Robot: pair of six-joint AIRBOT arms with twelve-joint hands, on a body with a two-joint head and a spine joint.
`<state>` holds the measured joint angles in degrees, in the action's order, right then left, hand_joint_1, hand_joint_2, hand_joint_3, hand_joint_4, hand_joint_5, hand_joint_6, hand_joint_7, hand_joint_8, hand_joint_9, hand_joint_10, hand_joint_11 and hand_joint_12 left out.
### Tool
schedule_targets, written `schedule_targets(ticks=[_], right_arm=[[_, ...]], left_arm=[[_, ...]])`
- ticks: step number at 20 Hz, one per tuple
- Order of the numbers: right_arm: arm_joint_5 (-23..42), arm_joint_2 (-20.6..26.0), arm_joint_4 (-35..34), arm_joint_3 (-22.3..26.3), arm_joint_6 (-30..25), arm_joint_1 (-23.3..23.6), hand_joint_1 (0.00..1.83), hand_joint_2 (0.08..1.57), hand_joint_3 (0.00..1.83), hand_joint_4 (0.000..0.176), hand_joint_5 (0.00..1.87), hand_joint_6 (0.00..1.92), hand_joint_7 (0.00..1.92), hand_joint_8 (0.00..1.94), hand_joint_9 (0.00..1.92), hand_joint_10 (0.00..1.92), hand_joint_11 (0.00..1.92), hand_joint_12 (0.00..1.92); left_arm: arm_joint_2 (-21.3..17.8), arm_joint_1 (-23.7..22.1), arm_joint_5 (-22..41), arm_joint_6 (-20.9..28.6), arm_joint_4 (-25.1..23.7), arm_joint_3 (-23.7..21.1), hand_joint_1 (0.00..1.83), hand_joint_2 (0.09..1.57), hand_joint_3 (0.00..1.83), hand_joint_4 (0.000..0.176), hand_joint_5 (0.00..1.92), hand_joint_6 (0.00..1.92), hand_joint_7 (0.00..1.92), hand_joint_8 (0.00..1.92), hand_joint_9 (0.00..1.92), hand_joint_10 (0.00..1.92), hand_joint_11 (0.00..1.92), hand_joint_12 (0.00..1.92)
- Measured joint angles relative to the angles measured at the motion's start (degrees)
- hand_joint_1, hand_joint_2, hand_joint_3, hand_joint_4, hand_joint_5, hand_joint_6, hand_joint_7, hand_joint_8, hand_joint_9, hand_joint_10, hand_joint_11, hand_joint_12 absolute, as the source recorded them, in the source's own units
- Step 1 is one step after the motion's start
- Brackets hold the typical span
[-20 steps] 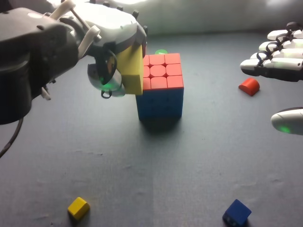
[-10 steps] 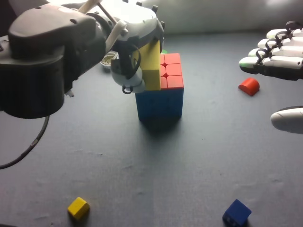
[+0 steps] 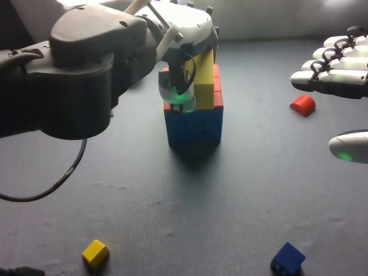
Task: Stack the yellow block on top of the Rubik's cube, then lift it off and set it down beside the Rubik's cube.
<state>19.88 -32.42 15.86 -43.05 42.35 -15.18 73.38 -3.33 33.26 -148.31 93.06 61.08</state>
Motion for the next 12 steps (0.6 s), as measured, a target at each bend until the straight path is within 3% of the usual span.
schedule_targets(ticks=[3,4,5,7,12], right_arm=[[-0.02,0.0,0.0,0.0,-0.02,0.0,0.0,1.31,0.0,0.0,0.14,0.01,0.12,0.01,0.05,0.01,0.0,0.0],[0.02,0.0,0.0,0.0,-0.02,0.0,0.0,1.31,0.0,0.0,0.15,0.02,0.14,0.02,0.08,0.02,0.02,0.01],[0.0,0.0,0.0,0.0,-0.02,0.0,0.0,1.31,0.0,0.0,0.16,0.02,0.15,0.02,0.09,0.02,0.02,0.01],[0.07,-0.02,0.0,0.0,-0.02,0.0,0.0,1.31,0.0,0.0,0.14,0.01,0.13,0.0,0.07,0.01,0.0,0.0],[0.07,-0.04,0.0,0.0,0.0,0.0,0.0,1.31,0.0,0.0,0.12,0.0,0.12,0.0,0.05,0.0,0.0,0.0]], left_arm=[[0.87,0.0,0.04,0.0,0.02,0.96,1.21,1.15,0.0,0.0,0.93,0.97,0.91,1.25,0.76,1.09,0.44,1.53],[1.03,0.0,-0.15,0.0,0.04,1.18,1.22,1.13,0.0,0.0,0.98,0.87,0.94,1.21,0.79,1.07,0.48,1.51],[1.33,0.0,-0.2,0.0,-0.02,1.55,1.21,1.15,0.0,0.0,0.93,0.95,0.9,1.28,0.75,1.12,0.42,1.58],[1.51,0.0,-0.24,0.0,-0.02,2.08,1.21,1.14,0.0,0.0,0.94,0.97,0.93,1.2,0.78,1.11,0.49,1.53],[2.64,0.22,-0.74,0.0,-0.72,3.89,1.21,1.15,0.0,0.0,0.92,0.96,0.91,1.27,0.76,1.11,0.47,1.53]])
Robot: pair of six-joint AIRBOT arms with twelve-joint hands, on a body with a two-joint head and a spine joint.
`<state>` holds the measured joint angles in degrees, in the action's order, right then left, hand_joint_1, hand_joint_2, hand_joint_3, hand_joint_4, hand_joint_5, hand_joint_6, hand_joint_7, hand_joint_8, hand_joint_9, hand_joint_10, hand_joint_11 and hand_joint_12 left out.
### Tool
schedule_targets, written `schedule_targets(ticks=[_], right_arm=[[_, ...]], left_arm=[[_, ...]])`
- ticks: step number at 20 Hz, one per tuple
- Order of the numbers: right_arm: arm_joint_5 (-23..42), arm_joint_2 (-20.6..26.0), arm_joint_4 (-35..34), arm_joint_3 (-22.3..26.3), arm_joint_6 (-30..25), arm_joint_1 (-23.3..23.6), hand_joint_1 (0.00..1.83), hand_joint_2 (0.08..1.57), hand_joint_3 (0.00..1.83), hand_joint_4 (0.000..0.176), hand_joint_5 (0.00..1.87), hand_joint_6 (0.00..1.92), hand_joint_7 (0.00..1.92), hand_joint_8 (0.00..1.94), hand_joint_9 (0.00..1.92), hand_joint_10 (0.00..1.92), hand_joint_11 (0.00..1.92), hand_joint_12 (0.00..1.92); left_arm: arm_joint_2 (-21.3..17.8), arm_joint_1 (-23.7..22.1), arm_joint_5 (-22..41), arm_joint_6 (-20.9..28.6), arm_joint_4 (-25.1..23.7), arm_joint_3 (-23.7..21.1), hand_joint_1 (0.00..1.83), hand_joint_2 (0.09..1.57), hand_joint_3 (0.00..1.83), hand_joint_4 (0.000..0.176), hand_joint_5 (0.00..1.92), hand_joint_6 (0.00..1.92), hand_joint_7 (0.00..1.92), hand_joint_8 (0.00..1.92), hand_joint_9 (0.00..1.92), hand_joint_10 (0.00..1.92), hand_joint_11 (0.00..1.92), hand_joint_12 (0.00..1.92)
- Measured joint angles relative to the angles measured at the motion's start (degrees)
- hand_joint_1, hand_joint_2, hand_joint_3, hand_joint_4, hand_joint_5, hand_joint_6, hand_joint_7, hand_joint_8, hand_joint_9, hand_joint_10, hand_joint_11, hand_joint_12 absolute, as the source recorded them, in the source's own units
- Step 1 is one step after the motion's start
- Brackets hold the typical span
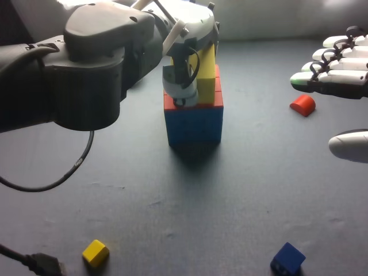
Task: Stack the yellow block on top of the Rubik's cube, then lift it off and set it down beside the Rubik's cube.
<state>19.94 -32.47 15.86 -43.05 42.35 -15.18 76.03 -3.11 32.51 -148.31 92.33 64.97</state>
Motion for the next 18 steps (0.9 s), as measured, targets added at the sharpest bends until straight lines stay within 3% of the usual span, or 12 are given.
schedule_targets(ticks=[5,7,8,14,15,17,18], right_arm=[[0.17,0.0,0.0,0.0,0.0,0.0,0.0,1.32,0.0,0.0,0.14,0.01,0.13,0.01,0.07,0.01,0.0,0.0],[0.17,-0.02,0.02,0.0,0.0,0.0,0.0,1.31,0.0,0.0,0.09,0.01,0.09,0.01,0.03,0.01,0.0,0.0],[0.22,0.0,0.02,0.0,-0.02,0.0,0.0,1.31,0.0,0.0,0.13,0.02,0.12,0.02,0.07,0.02,0.01,0.01],[0.2,0.0,0.0,0.0,-0.02,0.0,0.0,1.32,0.0,0.0,0.16,0.01,0.16,0.0,0.1,0.02,0.01,0.02],[0.2,0.0,0.0,0.0,-0.02,0.0,0.0,1.32,0.0,0.0,0.17,0.01,0.17,0.0,0.09,0.01,0.0,0.02],[0.2,0.0,0.0,0.0,-0.02,0.0,0.0,1.32,0.0,0.0,0.16,0.0,0.15,0.0,0.09,0.01,0.0,0.0],[0.2,0.0,0.0,0.0,-0.02,0.0,0.0,1.32,0.0,0.0,0.16,0.0,0.16,0.0,0.09,0.01,0.0,0.0]], left_arm=[[0.31,0.26,-1.05,0.07,-0.35,1.36,1.21,1.14,0.0,0.0,0.95,0.93,0.92,1.25,0.78,1.1,0.5,1.51],[0.74,0.26,-1.05,0.02,-0.83,1.75,1.2,1.15,0.0,0.0,0.89,1.06,0.93,1.2,0.79,1.11,0.53,1.49],[0.92,0.37,-1.09,0.0,-1.22,1.81,1.21,1.14,0.0,0.0,0.91,1.02,0.95,1.17,0.81,1.1,0.56,1.46],[0.94,0.5,-1.44,0.17,-1.46,2.12,1.2,1.16,0.0,0.0,0.88,1.04,0.9,1.27,0.76,1.13,0.48,1.55],[0.94,0.5,-1.44,0.17,-1.46,2.12,1.21,1.16,0.0,0.0,0.91,0.97,0.88,1.31,0.75,1.15,0.45,1.56],[0.94,0.5,-1.44,0.15,-1.46,2.12,1.22,1.12,0.0,0.0,1.0,0.86,0.97,1.15,0.83,1.06,0.54,1.46],[0.94,0.5,-1.44,0.17,-1.46,2.12,1.21,1.14,0.0,0.0,0.94,0.96,0.94,1.21,0.8,1.09,0.53,1.47]])
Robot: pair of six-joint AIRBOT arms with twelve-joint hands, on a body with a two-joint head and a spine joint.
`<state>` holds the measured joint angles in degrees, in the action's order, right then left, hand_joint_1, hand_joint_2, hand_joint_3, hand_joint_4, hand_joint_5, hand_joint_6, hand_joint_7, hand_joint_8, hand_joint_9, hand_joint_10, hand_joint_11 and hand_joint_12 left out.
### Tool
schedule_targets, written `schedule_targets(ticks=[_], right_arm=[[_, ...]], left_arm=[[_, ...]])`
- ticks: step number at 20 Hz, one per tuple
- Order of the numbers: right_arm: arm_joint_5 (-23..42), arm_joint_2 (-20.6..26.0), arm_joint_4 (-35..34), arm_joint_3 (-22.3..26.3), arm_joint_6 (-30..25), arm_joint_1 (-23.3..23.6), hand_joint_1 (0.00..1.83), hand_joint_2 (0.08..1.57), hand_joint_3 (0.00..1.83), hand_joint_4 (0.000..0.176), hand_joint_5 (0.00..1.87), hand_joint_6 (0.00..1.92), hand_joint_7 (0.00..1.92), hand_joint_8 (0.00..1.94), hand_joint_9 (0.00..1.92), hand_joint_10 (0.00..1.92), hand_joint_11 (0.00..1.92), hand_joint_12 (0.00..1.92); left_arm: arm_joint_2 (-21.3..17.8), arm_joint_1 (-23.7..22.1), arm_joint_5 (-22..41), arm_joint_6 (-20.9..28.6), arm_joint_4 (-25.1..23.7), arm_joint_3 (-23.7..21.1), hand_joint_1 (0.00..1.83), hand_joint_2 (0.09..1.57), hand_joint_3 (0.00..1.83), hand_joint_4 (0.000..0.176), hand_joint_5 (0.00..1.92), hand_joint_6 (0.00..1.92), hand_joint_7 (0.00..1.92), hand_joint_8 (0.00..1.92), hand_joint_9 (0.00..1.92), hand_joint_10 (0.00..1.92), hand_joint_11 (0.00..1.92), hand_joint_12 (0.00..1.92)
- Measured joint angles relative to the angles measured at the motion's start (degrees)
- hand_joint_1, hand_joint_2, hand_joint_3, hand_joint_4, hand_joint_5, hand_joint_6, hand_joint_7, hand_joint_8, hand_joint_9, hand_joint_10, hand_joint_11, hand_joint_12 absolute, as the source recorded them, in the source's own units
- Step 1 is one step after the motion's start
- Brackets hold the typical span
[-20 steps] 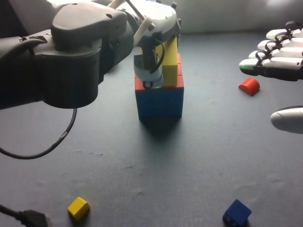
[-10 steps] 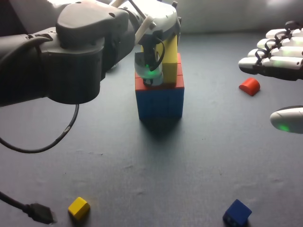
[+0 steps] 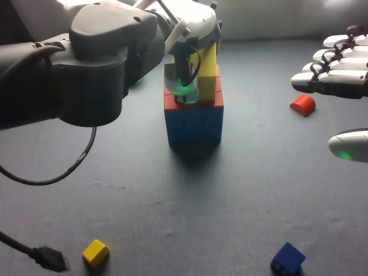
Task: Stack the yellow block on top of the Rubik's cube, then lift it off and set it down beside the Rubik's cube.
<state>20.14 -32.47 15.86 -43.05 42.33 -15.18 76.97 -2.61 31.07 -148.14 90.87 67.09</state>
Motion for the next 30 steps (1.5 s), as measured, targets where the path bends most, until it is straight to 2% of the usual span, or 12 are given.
schedule_targets(ticks=[2,3,4,5,6,7,9,10,15,25,26,30], right_arm=[[0.0,0.0,0.0,0.0,-0.02,0.0,0.0,1.31,0.0,0.0,0.16,0.0,0.16,0.0,0.08,0.0,0.0,0.0],[0.0,0.0,0.0,0.0,-0.02,0.0,0.0,1.31,0.0,0.0,0.14,0.0,0.14,0.0,0.07,0.0,0.0,0.0],[0.0,0.0,0.0,0.0,-0.02,0.0,0.0,1.31,0.0,0.0,0.15,0.0,0.15,0.01,0.09,0.01,0.01,0.01],[0.0,0.0,0.0,0.0,-0.02,0.0,0.0,1.32,0.0,0.0,0.14,0.0,0.15,0.0,0.08,0.01,0.0,0.0],[0.0,0.0,0.0,0.0,-0.02,0.0,0.0,1.31,0.0,0.0,0.14,0.0,0.14,0.0,0.07,0.0,0.0,0.0],[0.0,0.0,0.0,0.0,-0.02,0.0,0.0,1.31,0.0,0.0,0.15,0.01,0.16,0.01,0.09,0.01,0.0,0.0],[0.0,0.0,0.0,0.0,0.0,0.0,0.0,1.31,0.0,0.0,0.15,0.0,0.15,0.0,0.08,0.0,0.0,0.0],[0.0,0.0,0.0,0.0,-0.02,0.0,0.0,1.32,0.0,0.0,0.15,0.0,0.15,0.0,0.08,0.0,0.0,0.0],[0.02,0.0,0.0,0.0,-0.02,0.0,0.0,1.32,0.0,0.0,0.15,0.0,0.15,0.0,0.09,0.01,0.01,0.0],[0.07,0.0,-0.04,0.0,-0.81,0.0,0.0,1.32,0.0,0.0,0.14,0.01,0.15,0.01,0.08,0.01,0.0,0.0],[0.07,0.0,-0.57,0.0,-0.9,0.0,0.0,1.33,0.0,0.0,0.16,0.02,0.16,0.02,0.1,0.02,0.01,0.01],[3.76,-0.02,-7.23,0.0,-0.87,0.0,0.0,1.31,0.0,0.0,0.16,0.02,0.17,0.01,0.11,0.02,0.02,0.01]], left_arm=[[0.0,0.0,0.0,0.0,0.0,0.0,1.19,1.19,0.0,0.0,0.81,1.11,0.87,1.3,0.64,1.06,0.39,1.53],[0.0,0.0,0.0,0.0,0.0,0.0,1.3,1.17,0.0,0.0,0.7,0.55,0.85,1.23,0.59,0.94,0.26,1.51],[0.0,0.0,0.0,0.0,0.0,0.0,1.19,1.13,0.0,0.0,0.73,0.25,0.76,0.65,0.61,0.77,0.23,1.43],[0.0,0.0,-0.09,0.02,0.0,0.04,1.1,1.16,0.0,0.0,0.69,0.09,0.75,0.28,0.61,0.53,0.19,1.34],[0.0,0.0,-0.13,0.04,0.0,0.04,0.95,1.2,0.0,0.0,0.57,0.02,0.66,0.08,0.56,0.3,0.1,1.24],[0.0,0.0,-0.11,-0.13,-0.02,0.04,0.87,1.22,0.0,0.0,0.48,0.0,0.57,0.02,0.51,0.14,0.03,1.2],[0.0,0.11,0.24,-0.26,-0.04,0.07,0.72,1.21,0.0,0.0,0.27,0.0,0.34,0.0,0.35,0.01,0.0,0.93],[0.0,0.33,0.26,-0.22,-0.04,0.07,0.76,1.17,0.0,0.0,0.26,0.01,0.32,0.0,0.32,0.0,0.0,0.89],[0.0,0.63,-0.17,-0.15,0.04,0.04,0.59,1.06,0.0,0.0,0.14,0.0,0.21,0.0,0.21,0.0,0.0,0.62],[-0.37,0.63,-0.28,-0.15,0.04,0.04,0.5,0.96,0.0,0.0,0.13,0.0,0.17,0.0,0.16,0.0,0.0,0.45],[-0.48,0.63,-0.26,-0.15,0.04,0.04,0.5,0.96,0.0,0.0,0.11,0.0,0.15,0.0,0.13,0.0,0.0,0.38],[-1.44,0.63,-0.46,-0.2,0.0,0.02,0.35,0.91,0.0,0.0,0.09,0.0,0.11,0.0,0.11,0.0,0.0,0.36]])
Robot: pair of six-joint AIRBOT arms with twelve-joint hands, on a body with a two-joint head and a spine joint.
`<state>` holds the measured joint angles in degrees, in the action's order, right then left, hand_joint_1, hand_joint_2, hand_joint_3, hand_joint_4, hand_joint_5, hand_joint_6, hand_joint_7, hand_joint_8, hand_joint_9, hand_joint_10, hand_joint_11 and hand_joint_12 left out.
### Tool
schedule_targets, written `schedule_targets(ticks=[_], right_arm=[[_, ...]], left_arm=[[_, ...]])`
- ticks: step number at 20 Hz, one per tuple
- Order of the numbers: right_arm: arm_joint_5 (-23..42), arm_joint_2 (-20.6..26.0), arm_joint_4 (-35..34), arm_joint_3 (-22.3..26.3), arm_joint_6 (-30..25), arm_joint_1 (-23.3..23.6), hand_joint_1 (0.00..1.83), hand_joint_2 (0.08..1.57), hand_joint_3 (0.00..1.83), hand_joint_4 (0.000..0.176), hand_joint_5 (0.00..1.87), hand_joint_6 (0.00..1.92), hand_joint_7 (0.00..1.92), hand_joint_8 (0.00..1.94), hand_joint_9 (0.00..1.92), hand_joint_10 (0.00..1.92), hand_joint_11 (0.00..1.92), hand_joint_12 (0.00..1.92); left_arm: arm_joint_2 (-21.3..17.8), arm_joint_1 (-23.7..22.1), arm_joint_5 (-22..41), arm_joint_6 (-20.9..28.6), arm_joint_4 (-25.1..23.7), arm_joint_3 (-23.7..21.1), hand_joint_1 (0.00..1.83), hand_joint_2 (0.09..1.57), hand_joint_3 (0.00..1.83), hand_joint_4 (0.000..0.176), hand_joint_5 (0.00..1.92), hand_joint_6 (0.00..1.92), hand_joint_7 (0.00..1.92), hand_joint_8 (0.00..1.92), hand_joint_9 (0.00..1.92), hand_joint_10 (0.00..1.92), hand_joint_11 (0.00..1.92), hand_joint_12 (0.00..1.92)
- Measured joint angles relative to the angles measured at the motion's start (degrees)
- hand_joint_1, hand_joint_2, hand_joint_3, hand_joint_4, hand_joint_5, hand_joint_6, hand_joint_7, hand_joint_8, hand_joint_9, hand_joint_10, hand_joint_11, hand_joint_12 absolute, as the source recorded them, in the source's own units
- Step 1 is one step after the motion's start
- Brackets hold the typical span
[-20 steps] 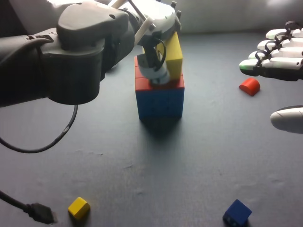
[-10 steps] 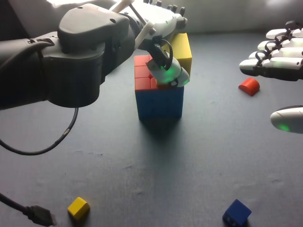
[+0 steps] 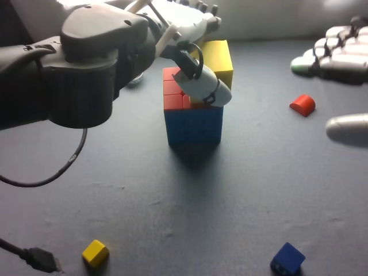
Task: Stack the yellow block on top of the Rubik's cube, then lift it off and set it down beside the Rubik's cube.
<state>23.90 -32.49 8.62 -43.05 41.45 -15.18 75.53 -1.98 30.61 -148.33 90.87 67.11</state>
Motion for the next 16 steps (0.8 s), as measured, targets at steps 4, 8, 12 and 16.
schedule_targets(ticks=[4,8,12,16], right_arm=[[2.6,-2.25,-4.57,-0.87,-0.04,0.0,0.0,1.32,0.0,0.0,0.18,0.02,0.19,0.02,0.11,0.02,0.02,0.02],[0.61,-5.05,-8.92,-1.95,-0.04,1.51,0.0,1.32,0.0,0.0,0.17,0.01,0.17,0.0,0.1,0.01,0.01,0.02],[-3.3,-8.35,-13.6,-4.66,-0.04,2.91,0.0,1.3,0.0,0.0,0.11,0.0,0.11,0.0,0.05,0.0,0.0,0.0],[-5.33,-11.19,-14.36,-6.54,-0.04,4.9,0.0,1.18,0.0,0.0,0.01,0.0,0.01,0.0,0.0,0.0,0.0,0.0]], left_arm=[[-1.49,0.02,-0.13,-0.13,-0.04,-0.83,0.24,0.86,0.0,0.0,0.03,0.0,0.03,0.0,0.05,0.0,0.0,0.17],[-3.04,0.07,-0.11,-0.13,0.0,-1.49,0.21,0.84,0.0,0.0,0.01,0.0,0.0,0.0,0.01,0.0,0.0,0.16],[-4.57,0.13,-0.07,-0.83,0.83,-2.25,0.24,0.81,0.0,0.0,0.02,0.01,0.01,0.01,0.03,0.01,0.02,0.1],[-6.29,0.72,-0.22,-1.22,1.4,-3.1,0.24,0.81,0.0,0.0,0.02,0.01,0.0,0.0,0.02,0.0,0.0,0.18]])
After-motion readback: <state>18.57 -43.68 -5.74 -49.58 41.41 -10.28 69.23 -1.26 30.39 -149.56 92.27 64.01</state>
